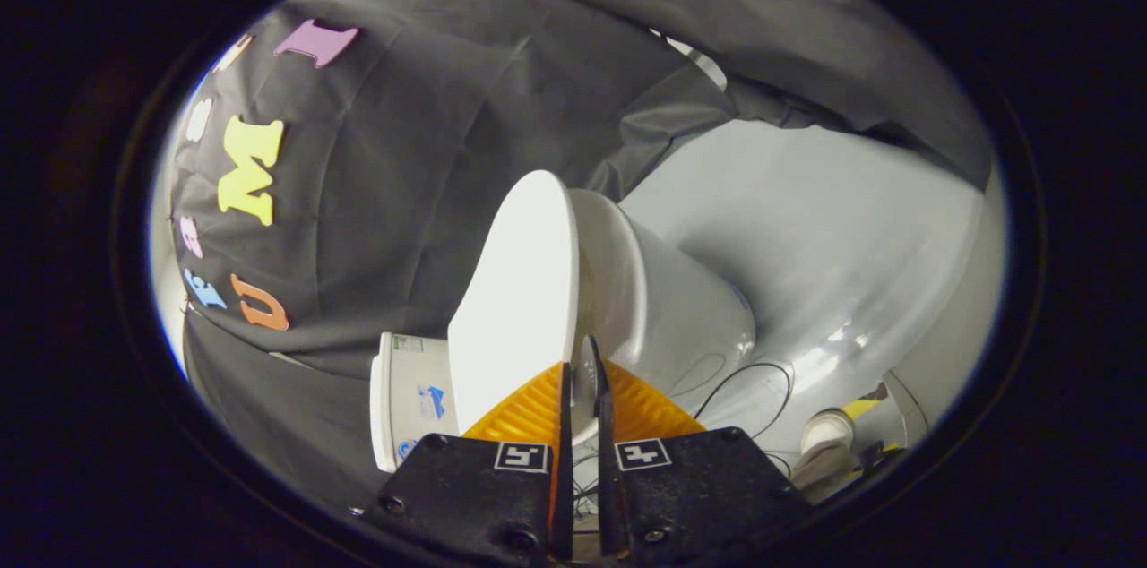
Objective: Open the toilet lid.
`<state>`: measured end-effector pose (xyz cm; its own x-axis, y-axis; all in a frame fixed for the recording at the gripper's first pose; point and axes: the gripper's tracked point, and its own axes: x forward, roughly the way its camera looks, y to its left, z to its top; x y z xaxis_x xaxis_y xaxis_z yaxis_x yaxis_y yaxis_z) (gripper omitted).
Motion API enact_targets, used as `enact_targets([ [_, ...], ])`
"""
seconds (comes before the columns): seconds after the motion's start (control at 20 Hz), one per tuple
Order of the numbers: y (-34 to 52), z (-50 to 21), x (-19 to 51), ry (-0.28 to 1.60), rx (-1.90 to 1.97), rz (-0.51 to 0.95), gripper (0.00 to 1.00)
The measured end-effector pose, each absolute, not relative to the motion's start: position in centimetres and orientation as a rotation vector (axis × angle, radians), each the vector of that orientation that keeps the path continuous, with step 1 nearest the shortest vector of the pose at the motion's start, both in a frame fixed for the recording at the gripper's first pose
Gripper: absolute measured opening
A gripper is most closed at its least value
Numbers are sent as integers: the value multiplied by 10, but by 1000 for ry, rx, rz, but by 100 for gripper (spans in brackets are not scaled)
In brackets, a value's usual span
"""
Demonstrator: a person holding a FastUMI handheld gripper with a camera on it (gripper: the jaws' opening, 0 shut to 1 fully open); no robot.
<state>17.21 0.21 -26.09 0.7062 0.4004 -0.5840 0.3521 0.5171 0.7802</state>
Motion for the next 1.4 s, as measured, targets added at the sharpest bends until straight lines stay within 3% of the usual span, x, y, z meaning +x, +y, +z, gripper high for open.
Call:
enact_targets([
  [0.85, 54, -138, 174, 757, 840, 172, 14],
  [1.4, 84, -97, 169, 751, 708, 202, 14],
])
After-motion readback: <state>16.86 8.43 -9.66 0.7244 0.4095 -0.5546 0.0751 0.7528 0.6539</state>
